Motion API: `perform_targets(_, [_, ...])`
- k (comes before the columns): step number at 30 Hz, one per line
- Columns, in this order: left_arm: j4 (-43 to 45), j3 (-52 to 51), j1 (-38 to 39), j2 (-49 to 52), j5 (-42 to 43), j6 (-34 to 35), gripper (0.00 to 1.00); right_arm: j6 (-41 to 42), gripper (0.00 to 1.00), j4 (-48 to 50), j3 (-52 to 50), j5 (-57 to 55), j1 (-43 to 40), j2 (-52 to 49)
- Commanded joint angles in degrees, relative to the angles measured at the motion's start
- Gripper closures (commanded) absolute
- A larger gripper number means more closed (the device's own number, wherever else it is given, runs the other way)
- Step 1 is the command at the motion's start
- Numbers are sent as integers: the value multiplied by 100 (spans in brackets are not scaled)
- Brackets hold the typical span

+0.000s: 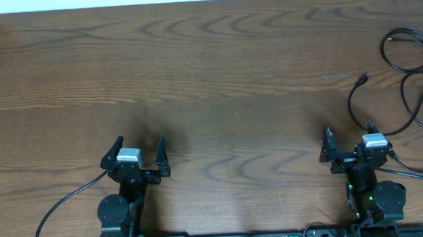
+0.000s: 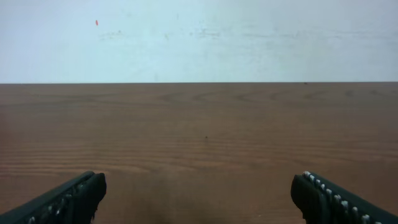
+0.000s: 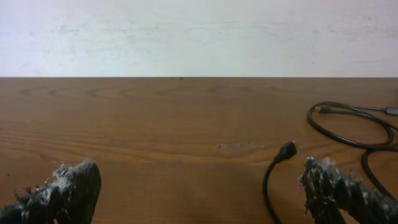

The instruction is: Untangle cables

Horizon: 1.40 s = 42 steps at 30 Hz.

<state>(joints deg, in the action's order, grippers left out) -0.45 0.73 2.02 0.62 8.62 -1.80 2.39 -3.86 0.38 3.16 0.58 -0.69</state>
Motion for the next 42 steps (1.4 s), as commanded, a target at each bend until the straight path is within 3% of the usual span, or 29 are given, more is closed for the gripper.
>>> perform_targets(1, [-286,-50,-24,-57,-68,-116,0,52,1,-22,-9,-22,22,37])
perform_targets(18, [-374,-50,-24,-57,-769,-330,1,52,1,-22,-9,-22,22,37])
perform_targets(42, [-376,-50,-24,-57,-916,-225,1,52,1,-22,-9,-22,22,37])
